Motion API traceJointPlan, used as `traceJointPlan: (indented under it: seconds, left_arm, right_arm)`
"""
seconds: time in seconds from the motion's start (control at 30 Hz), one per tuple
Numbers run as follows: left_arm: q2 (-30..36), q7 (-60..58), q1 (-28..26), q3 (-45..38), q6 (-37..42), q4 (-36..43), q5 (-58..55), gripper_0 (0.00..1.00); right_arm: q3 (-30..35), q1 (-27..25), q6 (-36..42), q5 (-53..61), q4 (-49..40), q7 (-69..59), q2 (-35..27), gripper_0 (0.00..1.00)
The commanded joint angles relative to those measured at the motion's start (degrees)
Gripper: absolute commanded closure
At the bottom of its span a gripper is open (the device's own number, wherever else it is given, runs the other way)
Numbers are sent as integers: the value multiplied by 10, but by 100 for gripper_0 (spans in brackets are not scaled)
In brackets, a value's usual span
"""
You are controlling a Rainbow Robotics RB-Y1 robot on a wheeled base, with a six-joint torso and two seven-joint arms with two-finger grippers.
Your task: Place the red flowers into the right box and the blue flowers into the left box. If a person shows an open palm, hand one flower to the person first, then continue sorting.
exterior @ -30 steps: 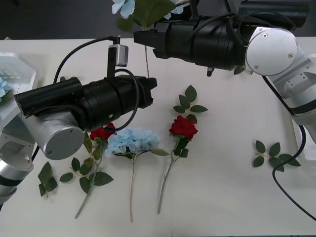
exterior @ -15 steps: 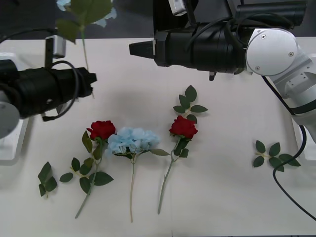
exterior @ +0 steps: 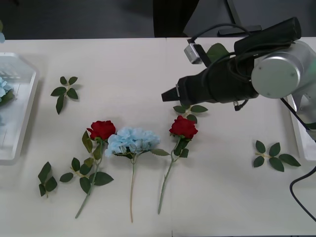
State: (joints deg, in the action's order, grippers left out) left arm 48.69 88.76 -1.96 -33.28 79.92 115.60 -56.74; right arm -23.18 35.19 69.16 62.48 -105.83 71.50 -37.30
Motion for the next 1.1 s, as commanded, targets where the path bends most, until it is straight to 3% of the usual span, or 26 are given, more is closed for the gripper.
traceJointPlan:
  seconds: [0.03, 0.27, 0.37, 0.6, 0.77, 0.9, 0.97, 1.1]
  left_arm:
    - [65, 45, -57, -35, 6, -45, 11, 100]
    - [92, 138, -63, -37, -41, -173, 59, 100]
    - [93, 142, -63, -35, -69, -216, 78, 100]
    - [93, 140, -62, 4, -133, -249, 130, 100]
    - [93, 129, -62, 30, -148, -250, 168, 100]
    - [92, 126, -62, 35, -151, -257, 171, 80]
    - [93, 125, -63, 38, -157, -260, 171, 55]
    - [92, 125, -63, 38, -160, -259, 166, 23]
  right_arm:
    - [-3, -50, 52, -50, -86, -113, -33, 0]
    - [-6, -94, 179, -140, -174, -280, -33, 0]
    - [-40, -95, 236, -203, -188, -356, -22, 0]
    - [-161, -94, 251, -349, -169, -465, 2, 0]
    - [-200, -92, 244, -397, -131, -505, 34, 0]
    - [-206, -90, 238, -422, -95, -538, 76, 0]
    - [-206, -86, 234, -432, -74, -555, 96, 0]
    - [-207, -79, 229, -448, -45, -570, 128, 0]
